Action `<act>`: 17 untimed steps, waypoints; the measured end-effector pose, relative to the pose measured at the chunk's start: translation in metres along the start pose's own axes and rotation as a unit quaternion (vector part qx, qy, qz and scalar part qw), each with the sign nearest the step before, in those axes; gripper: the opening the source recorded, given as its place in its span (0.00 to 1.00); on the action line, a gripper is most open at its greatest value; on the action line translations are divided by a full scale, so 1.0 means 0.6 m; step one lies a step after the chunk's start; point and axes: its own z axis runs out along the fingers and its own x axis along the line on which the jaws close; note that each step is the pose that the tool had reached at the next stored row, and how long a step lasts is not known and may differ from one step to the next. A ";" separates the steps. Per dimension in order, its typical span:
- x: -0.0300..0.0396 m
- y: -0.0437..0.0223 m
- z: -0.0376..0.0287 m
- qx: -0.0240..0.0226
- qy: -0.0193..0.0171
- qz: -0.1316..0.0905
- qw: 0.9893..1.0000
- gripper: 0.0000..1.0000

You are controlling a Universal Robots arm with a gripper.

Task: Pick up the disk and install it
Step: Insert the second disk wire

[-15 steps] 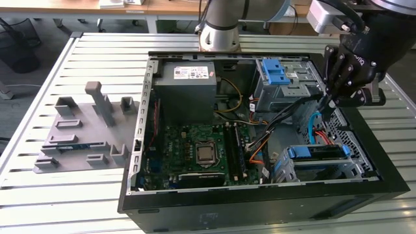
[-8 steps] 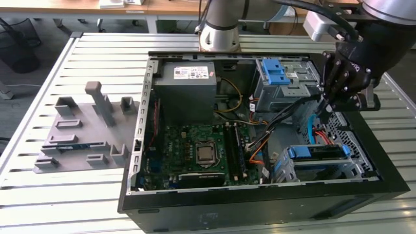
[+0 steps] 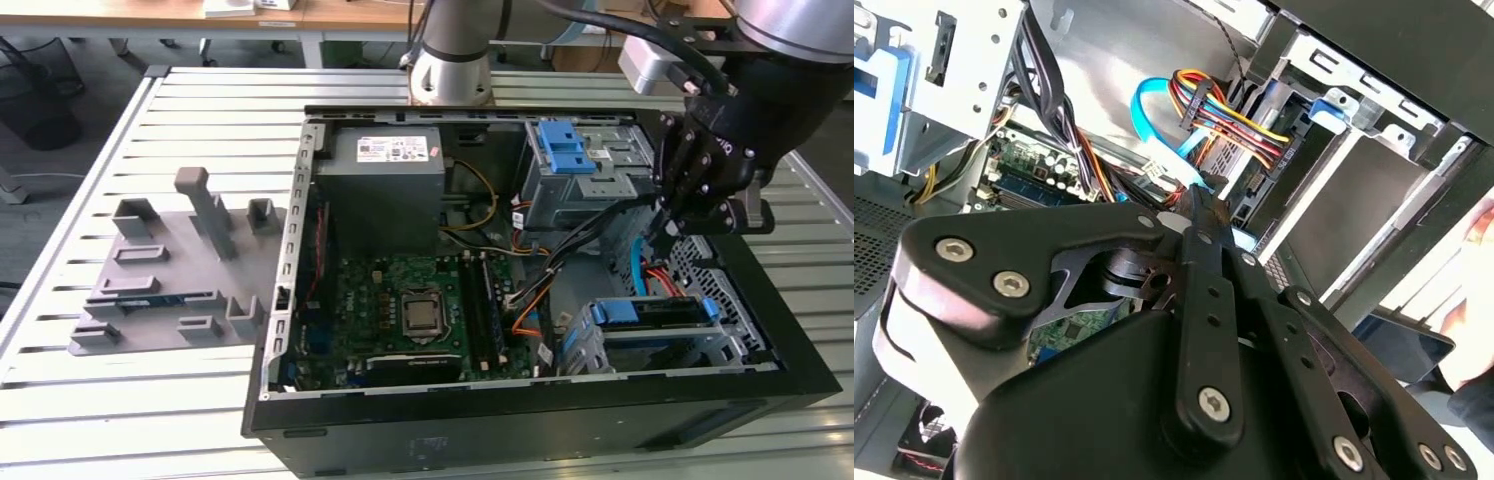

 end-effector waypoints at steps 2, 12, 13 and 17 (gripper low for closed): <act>0.000 0.000 0.000 0.000 0.002 0.000 1.000 0.11; 0.000 0.000 0.000 0.000 0.005 0.000 1.000 0.18; 0.000 0.000 0.000 0.000 0.005 0.000 1.000 0.18; 0.000 0.000 -0.010 0.000 0.004 0.000 1.000 0.25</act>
